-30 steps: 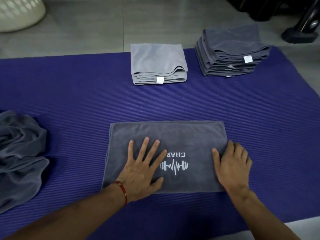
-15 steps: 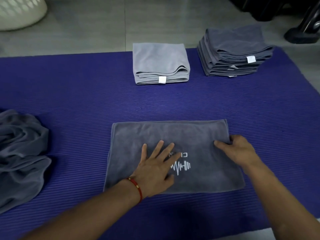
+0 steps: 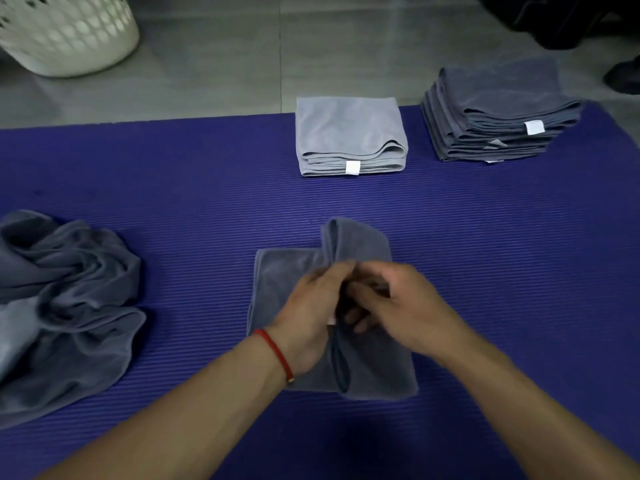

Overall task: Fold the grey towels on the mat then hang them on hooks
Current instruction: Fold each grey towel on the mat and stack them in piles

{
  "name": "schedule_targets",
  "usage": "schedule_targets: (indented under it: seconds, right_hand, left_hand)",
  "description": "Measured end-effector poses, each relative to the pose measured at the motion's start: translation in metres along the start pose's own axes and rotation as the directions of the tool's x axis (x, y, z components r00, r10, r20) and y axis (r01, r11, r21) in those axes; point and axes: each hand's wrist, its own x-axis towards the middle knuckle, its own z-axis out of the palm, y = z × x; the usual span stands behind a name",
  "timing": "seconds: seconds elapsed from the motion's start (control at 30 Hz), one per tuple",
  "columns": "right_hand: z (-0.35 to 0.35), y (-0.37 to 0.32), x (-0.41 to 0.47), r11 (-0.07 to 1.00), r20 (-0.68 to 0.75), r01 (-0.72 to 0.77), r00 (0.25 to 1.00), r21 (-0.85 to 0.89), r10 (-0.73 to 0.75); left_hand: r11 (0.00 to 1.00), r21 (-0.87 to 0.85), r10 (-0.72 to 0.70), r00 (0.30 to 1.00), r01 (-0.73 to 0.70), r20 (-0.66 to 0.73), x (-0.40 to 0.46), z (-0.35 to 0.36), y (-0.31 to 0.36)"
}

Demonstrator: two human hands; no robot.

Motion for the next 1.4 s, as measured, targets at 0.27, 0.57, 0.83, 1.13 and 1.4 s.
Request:
schedule_targets:
  seconds: [0.27, 0.57, 0.83, 1.13, 1.4]
  right_hand:
    - [0.028, 0.064, 0.009, 0.701, 0.113, 0.206, 0.978, -0.683, -0.177]
    - [0.039, 0.091, 0.014, 0.450, 0.179, 0.237, 0.970, -0.861, -0.168]
    - [0.022, 0.080, 0.064, 0.553, 0.197, 0.175, 0.980, -0.814, -0.020]
    - [0.039, 0.083, 0.002, 0.489, -0.408, -0.355, 0.913, -0.797, -0.001]
    - [0.070, 0.090, -0.029, 0.815, -0.260, -0.285, 0.950, -0.504, 0.172]
  left_hand:
    - [0.787, 0.617, 0.243, 0.923, -0.008, -0.297, 0.035, -0.126, -0.022]
    - [0.355, 0.935, 0.485, 0.854, 0.004, -0.188, 0.040, -0.151, -0.057]
    - [0.218, 0.969, 0.442, 0.873, 0.119, -0.206, 0.041, -0.147, -0.057]
    - [-0.377, 0.918, 0.338, 0.905, -0.122, 0.259, 0.090, -0.101, 0.006]
    - [-0.340, 0.916, -0.059, 0.977, -0.212, 0.204, 0.133, -0.083, 0.047]
